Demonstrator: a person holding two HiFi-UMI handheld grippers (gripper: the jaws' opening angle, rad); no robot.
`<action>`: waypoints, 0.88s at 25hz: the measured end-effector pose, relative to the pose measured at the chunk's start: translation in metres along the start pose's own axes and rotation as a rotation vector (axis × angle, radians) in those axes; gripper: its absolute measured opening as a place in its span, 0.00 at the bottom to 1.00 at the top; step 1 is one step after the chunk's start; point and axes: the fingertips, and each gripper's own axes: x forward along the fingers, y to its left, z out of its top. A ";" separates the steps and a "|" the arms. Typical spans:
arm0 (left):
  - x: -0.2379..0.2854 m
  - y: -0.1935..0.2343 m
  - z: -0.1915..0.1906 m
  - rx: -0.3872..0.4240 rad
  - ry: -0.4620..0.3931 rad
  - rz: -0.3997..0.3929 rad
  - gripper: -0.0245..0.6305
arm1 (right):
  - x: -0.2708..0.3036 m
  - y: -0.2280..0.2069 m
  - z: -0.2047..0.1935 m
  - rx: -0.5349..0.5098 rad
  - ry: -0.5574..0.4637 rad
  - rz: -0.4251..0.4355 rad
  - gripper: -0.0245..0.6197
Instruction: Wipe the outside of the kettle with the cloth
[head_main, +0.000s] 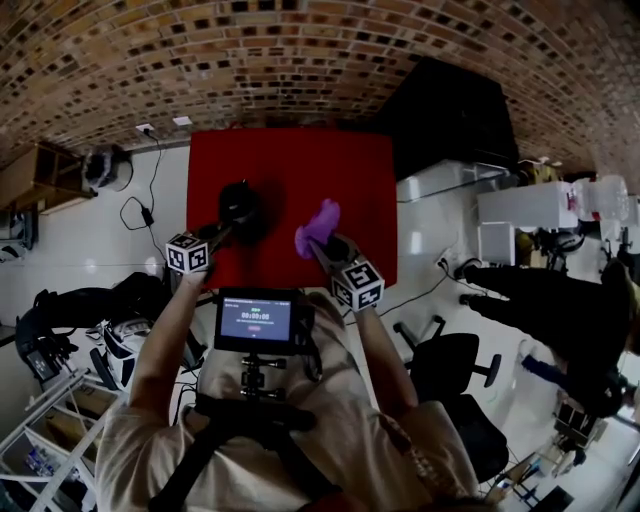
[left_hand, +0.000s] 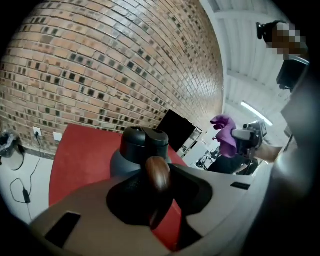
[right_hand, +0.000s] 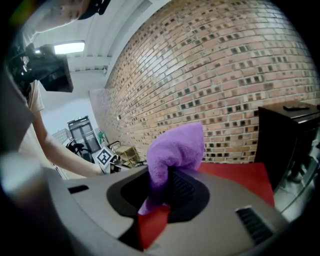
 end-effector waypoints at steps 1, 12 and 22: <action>-0.002 -0.008 0.004 0.004 -0.006 -0.022 0.19 | 0.003 0.001 0.000 -0.006 0.003 0.008 0.19; -0.012 -0.085 0.093 0.036 -0.101 -0.156 0.19 | 0.077 0.073 0.027 -0.217 0.146 0.290 0.19; -0.046 -0.152 0.143 0.200 -0.140 -0.214 0.19 | 0.070 0.067 0.063 -0.251 0.041 0.342 0.19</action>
